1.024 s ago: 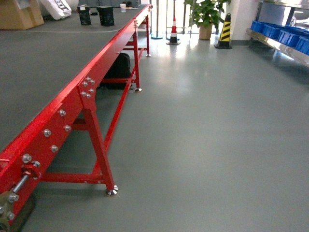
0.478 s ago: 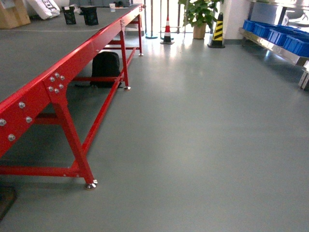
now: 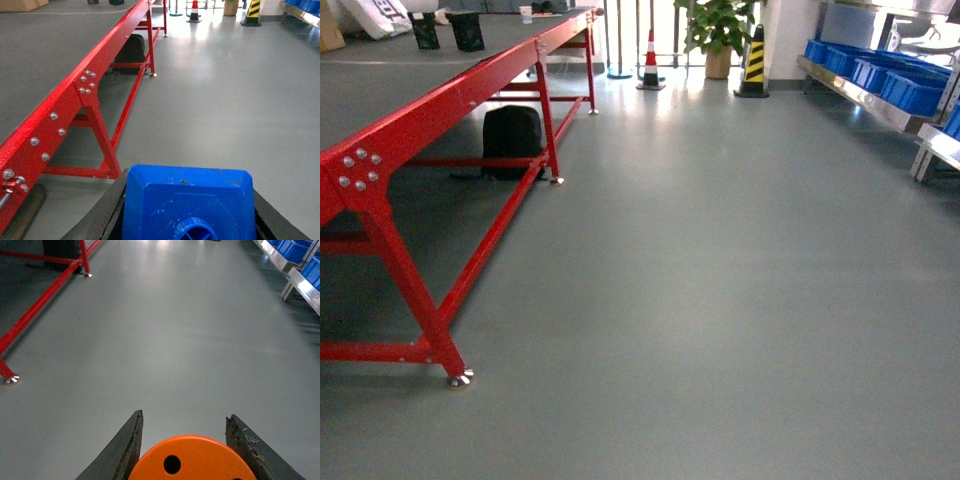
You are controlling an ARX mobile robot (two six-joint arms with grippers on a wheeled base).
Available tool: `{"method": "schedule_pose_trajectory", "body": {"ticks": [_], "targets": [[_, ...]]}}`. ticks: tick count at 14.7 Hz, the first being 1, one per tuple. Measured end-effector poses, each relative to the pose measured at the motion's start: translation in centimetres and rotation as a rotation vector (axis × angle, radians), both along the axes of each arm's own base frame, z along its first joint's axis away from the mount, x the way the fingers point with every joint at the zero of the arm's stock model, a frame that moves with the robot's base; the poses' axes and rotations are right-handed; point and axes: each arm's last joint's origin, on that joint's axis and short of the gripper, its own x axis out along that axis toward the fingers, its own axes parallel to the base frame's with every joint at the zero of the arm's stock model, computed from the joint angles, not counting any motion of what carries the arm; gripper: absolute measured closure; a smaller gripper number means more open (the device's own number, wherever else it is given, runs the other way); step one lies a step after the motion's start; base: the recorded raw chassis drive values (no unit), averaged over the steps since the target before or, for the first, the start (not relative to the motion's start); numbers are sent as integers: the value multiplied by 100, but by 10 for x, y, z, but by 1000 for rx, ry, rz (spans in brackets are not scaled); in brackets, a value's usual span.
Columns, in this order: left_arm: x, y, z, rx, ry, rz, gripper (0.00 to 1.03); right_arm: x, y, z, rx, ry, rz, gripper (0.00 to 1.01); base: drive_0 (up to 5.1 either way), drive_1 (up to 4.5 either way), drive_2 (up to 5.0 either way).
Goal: Sort blue parts and orange caps into right shelf containers
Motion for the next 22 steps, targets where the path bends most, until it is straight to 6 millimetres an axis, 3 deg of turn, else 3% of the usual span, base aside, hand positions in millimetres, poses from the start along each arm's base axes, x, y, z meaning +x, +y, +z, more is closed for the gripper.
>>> {"method": "schedule_pose_trajectory", "body": {"ticks": [8,11,22], "targets": [[0,0,0,0,2,0,58,0,0,0,0,-1,1,58,501,-244,-244],[0,-2,0,-1,-2,-16,58,0,0,0,-2,4,-3,58,0,0,0],[0,0,0,0,2,1,58,0,0,0,0,-2,-1,58,0,430,-430]]}}
